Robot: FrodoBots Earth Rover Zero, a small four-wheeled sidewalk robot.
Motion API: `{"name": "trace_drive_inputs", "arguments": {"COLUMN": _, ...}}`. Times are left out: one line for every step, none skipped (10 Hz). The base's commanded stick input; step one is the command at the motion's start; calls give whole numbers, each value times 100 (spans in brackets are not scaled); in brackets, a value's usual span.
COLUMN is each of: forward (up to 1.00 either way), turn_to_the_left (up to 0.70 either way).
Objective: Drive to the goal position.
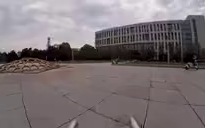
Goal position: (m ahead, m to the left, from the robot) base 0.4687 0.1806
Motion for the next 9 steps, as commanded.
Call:
{"name": "trace_drive_inputs", "arguments": {"forward": 70, "turn_to_the_left": 21}}
{"name": "trace_drive_inputs", "arguments": {"forward": 70, "turn_to_the_left": 24}}
{"name": "trace_drive_inputs", "arguments": {"forward": 70, "turn_to_the_left": 27}}
{"name": "trace_drive_inputs", "arguments": {"forward": 70, "turn_to_the_left": 30}}
{"name": "trace_drive_inputs", "arguments": {"forward": 70, "turn_to_the_left": 33}}
{"name": "trace_drive_inputs", "arguments": {"forward": 70, "turn_to_the_left": 36}}
{"name": "trace_drive_inputs", "arguments": {"forward": 70, "turn_to_the_left": 39}}
{"name": "trace_drive_inputs", "arguments": {"forward": 70, "turn_to_the_left": 37}}
{"name": "trace_drive_inputs", "arguments": {"forward": 70, "turn_to_the_left": 33}}
